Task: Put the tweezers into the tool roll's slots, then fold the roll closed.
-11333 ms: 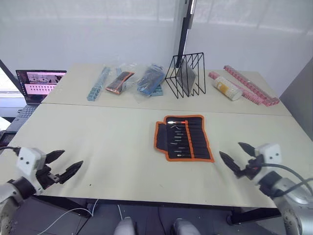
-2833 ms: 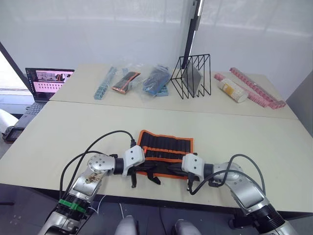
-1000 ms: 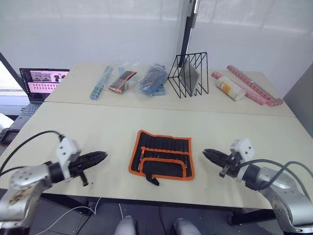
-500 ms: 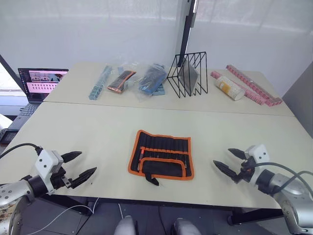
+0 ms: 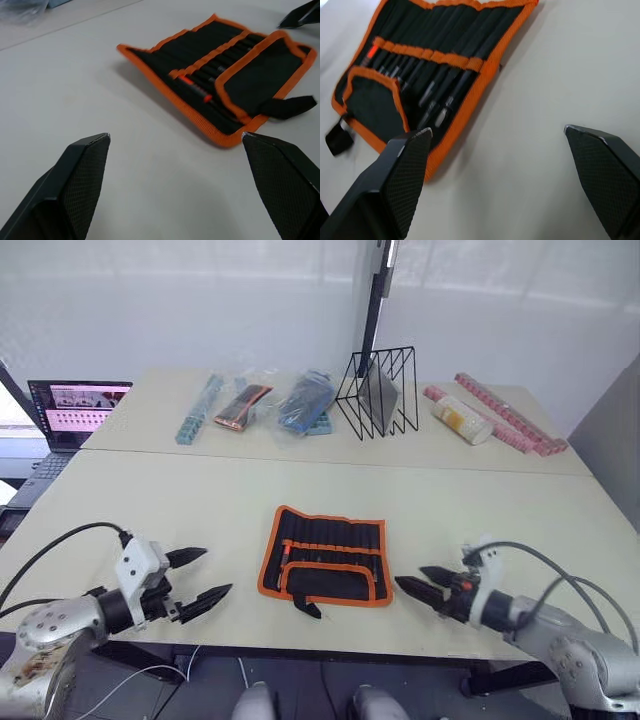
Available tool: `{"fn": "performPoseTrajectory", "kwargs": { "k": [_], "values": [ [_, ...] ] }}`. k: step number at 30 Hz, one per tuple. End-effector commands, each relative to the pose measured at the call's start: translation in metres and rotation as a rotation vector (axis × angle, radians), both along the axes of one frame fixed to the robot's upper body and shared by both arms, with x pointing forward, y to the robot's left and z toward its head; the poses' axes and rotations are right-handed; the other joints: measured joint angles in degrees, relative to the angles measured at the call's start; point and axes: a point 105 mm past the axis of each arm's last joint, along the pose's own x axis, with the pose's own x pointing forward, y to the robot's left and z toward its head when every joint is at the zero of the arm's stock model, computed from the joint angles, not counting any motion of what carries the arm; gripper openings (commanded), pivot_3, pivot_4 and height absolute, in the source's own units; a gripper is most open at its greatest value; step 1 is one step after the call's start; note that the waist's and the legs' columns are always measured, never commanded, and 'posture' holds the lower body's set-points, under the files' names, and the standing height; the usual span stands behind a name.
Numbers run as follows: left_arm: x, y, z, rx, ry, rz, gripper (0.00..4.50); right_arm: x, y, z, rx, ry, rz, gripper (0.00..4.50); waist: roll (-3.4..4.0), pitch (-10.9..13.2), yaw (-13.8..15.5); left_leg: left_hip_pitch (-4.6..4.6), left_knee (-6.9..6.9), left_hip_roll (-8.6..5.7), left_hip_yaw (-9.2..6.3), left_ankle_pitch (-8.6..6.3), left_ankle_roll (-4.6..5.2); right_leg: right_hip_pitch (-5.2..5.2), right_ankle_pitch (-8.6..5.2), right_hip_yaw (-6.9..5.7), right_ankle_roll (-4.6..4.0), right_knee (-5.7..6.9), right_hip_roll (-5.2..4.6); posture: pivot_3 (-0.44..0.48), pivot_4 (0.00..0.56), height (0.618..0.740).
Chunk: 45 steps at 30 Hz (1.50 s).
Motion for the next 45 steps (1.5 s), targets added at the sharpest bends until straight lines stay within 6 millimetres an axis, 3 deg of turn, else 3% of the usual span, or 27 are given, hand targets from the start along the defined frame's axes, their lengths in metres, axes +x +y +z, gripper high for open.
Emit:
{"fn": "performPoseTrajectory", "kwargs": {
  "k": [1, 10, 18, 32, 45],
  "values": [
    [-0.006, -0.019, 0.015, -0.012, -0.032, -0.1, 4.48, -0.001, 0.012, -0.005, 0.073, 0.142, 0.037, 4.5, -0.01, -0.01, -0.19, 0.01, -0.04, -0.01, 0.0, 0.0, 0.0, -0.01, 0.0, 0.0, 0.0, -0.01, 0.0, 0.0, 0.15, 0.687],
    [-0.02, -0.031, 0.025, -0.02, -0.038, -0.218, 4.48, 0.004, 0.046, -0.004, 0.234, 0.302, 0.112, 4.5, -0.02, -0.02, -1.2, 0.11, -0.44, 0.0, 0.01, 0.01, 0.01, -0.08, -0.01, 0.0, 0.0, -0.06, 0.05, 0.0, 0.15, 0.687],
    [-0.025, -0.029, 0.023, -0.013, -0.028, -0.225, 4.48, 0.018, 0.038, -0.005, 0.312, 0.34, 0.038, 4.5, -0.01, -0.01, -1.01, 0.17, -0.51, -0.01, 0.06, 0.01, 0.0, -0.08, -0.02, 0.0, -0.01, -0.07, 0.02, 0.0, 0.15, 0.687],
    [-0.027, -0.027, 0.016, 0.01, -0.017, -0.221, 4.5, 0.026, 0.026, 0.001, 0.313, 0.296, 0.006, 0.02, 0.02, 0.0, -0.89, -0.02, -0.53, -0.04, 0.12, 0.02, 0.0, -0.27, -0.02, 0.03, -0.01, -0.12, -0.04, 0.0, 0.15, 0.687],
    [-0.027, -0.025, 0.012, 0.02, -0.011, -0.229, 4.5, 0.022, 0.035, 0.005, 0.285, 0.257, 0.04, 0.02, 0.03, 0.01, -0.87, 0.0, -0.52, -0.05, 0.16, 0.05, -0.03, -0.24, -0.02, 0.05, 0.0, -0.15, -0.06, 0.0, 0.15, 0.687]
  ]
}}
